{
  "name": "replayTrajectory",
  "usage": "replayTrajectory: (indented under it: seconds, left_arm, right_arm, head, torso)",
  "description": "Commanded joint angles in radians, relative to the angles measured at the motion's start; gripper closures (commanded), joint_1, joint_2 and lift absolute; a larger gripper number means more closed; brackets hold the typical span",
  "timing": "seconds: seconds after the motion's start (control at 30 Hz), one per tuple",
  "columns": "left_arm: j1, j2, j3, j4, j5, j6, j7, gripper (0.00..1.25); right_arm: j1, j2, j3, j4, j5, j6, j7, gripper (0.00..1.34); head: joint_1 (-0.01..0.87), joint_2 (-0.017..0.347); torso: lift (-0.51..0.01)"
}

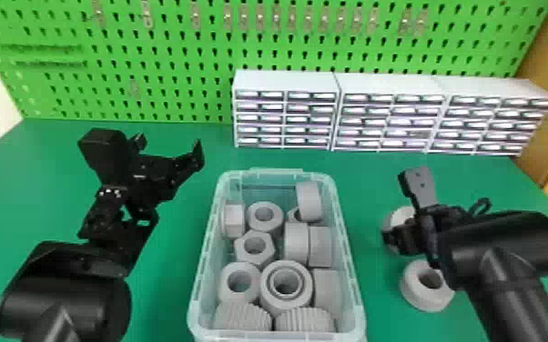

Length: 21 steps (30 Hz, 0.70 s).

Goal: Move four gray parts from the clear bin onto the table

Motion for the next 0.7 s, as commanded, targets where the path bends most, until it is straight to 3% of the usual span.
replayTrajectory:
  seconds: [0.0,0.67]
  left_arm:
    - [-0.001,0.0,-0.001,0.0,0.001,0.003,0.0,0.12]
    - [-0.003,0.0,-0.003,0.0,0.001,0.008,-0.005,0.12]
  right_arm:
    - [-0.008,0.002,-0.011,0.031,-0.046,0.006,0.0,1.21]
    - [-0.068,0.003,0.114,0.106,-0.093,-0.002,0.002,1.21]
  head:
    - [0.686,0.026]
    - [0.686,0.026]
  torso:
    - [-0.05]
    - [-0.05]
